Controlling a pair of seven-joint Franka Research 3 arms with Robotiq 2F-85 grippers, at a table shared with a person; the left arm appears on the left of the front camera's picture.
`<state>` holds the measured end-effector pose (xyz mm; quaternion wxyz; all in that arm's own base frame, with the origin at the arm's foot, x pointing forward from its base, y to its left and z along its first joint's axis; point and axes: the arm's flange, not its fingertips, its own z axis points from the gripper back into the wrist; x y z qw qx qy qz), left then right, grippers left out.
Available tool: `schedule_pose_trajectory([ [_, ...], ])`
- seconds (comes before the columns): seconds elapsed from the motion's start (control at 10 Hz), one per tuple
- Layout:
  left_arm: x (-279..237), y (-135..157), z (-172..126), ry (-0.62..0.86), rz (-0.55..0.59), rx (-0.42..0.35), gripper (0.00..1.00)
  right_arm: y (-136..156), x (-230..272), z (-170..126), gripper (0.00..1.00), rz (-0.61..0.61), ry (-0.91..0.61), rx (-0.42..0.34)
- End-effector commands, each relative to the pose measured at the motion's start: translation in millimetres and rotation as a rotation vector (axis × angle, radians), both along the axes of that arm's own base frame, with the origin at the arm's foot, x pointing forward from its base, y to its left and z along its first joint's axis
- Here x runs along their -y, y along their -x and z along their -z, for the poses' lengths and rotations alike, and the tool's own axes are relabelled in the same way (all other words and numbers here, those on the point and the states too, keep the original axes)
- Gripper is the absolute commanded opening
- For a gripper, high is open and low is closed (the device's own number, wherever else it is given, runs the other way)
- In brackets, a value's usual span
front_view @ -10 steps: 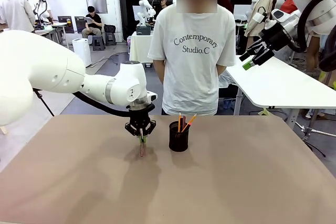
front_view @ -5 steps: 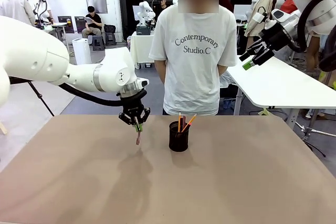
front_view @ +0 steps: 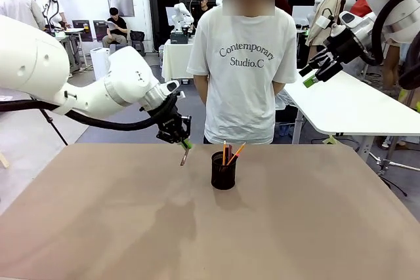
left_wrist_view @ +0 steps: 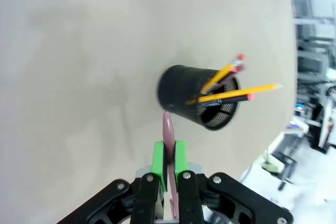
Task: Place the pens into the pen holder.
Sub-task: Pick up a writing instrument from the table and place it into the Pen holder.
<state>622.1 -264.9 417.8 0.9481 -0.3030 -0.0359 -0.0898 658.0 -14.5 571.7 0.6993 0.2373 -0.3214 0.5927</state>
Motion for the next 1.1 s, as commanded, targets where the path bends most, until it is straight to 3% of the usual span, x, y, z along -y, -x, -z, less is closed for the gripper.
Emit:
schedule_pose_trajectory([
  [0.0,-21.4,9.9,11.5,0.102,0.092,-0.032,0.00,-0.1,-0.3,-2.0,1.00,-0.003,0.009,0.018],
  [0.1,-10.4,8.2,21.1,-0.103,0.013,-0.035,0.00,-0.1,-0.3,-2.0,1.00,-0.003,0.009,0.018],
  [0.2,-5.9,0.1,2.5,0.064,0.044,0.003,0.00,-0.1,-0.3,-2.0,1.00,-0.003,0.009,0.018],
  [0.8,-3.9,-0.1,3.3,0.050,0.057,0.006,0.00,-0.1,-0.3,-2.0,1.00,-0.003,0.009,0.018],
  [0.9,-6.1,-4.5,-1.7,0.137,0.117,0.013,0.00,-0.1,-0.3,-2.0,1.00,-0.003,0.009,0.018],
  [1.0,-6.4,-10.7,-7.1,0.200,0.148,0.069,0.00,-0.1,-0.3,-2.0,1.00,-0.003,0.009,0.018],
])
